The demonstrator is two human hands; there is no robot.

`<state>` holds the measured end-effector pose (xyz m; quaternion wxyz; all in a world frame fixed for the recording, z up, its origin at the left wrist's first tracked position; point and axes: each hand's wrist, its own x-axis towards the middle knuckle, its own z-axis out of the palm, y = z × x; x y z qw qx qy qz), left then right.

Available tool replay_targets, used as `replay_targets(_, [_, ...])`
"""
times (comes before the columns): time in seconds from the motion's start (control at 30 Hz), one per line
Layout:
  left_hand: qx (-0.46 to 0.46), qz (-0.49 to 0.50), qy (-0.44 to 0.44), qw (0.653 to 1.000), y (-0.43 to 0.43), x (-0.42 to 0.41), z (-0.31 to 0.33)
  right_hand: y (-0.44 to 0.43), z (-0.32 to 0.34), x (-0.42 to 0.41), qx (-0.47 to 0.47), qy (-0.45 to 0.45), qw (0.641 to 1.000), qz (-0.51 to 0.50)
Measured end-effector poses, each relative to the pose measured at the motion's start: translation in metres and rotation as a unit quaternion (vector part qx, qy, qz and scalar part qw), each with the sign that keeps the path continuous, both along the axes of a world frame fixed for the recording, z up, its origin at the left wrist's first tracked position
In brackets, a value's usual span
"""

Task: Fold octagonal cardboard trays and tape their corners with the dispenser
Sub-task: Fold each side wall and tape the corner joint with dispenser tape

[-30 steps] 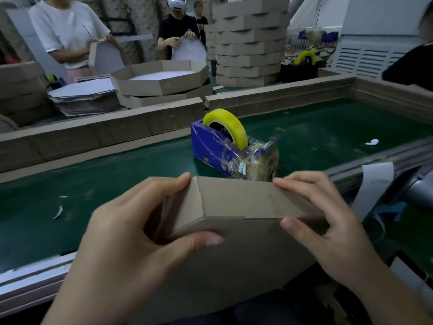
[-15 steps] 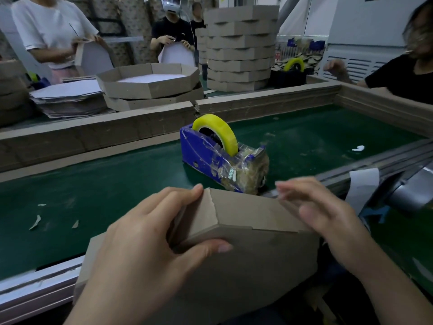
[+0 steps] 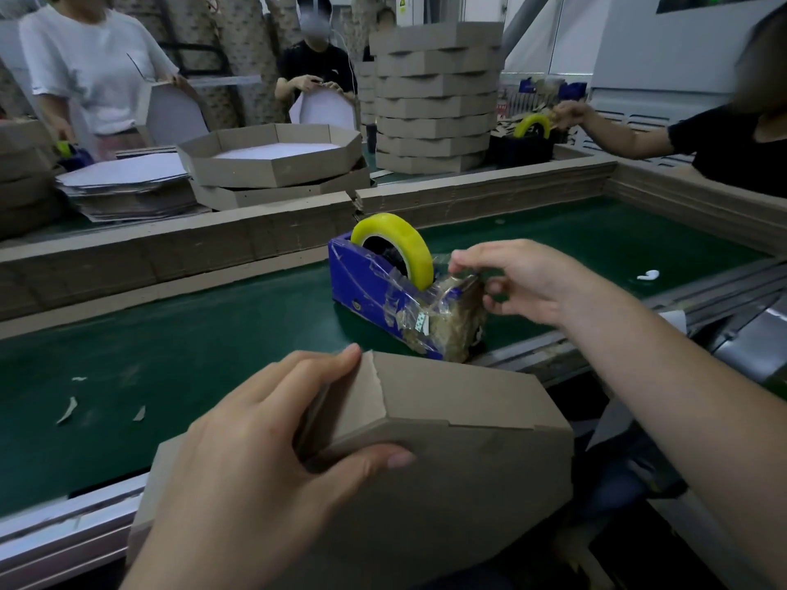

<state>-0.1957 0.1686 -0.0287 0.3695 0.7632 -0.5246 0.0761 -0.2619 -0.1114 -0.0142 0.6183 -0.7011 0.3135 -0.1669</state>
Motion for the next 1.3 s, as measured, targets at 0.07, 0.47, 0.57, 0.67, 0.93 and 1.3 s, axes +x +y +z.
replay_targets(0.07, [0.000,-0.003,0.003,1.000,-0.001,0.000,0.000,0.002,0.001,0.001,0.026,-0.010,0.999,-0.025])
replay_targets(0.47, [0.002,-0.005,0.007,1.000,-0.003,-0.002,0.001,0.005,-0.034,-0.001,0.163,-0.235,0.954,-0.091])
replay_targets(0.57, [0.000,-0.004,0.012,1.000,-0.003,-0.003,0.001,0.002,-0.038,-0.001,0.177,-0.251,0.947,-0.094])
replay_targets(0.67, [0.003,-0.002,0.007,1.000,-0.003,-0.002,0.001,0.002,-0.042,-0.002,0.183,-0.271,0.940,-0.099])
replay_targets(0.93, [-0.001,-0.001,0.004,1.000,-0.004,-0.001,-0.001,0.009,-0.053,-0.007,0.200,-0.348,0.909,-0.108])
replay_targets(1.3, [-0.005,-0.010,-0.004,1.000,-0.004,0.000,-0.001,-0.009,-0.082,-0.038,-0.202,-0.085,0.970,-0.108])
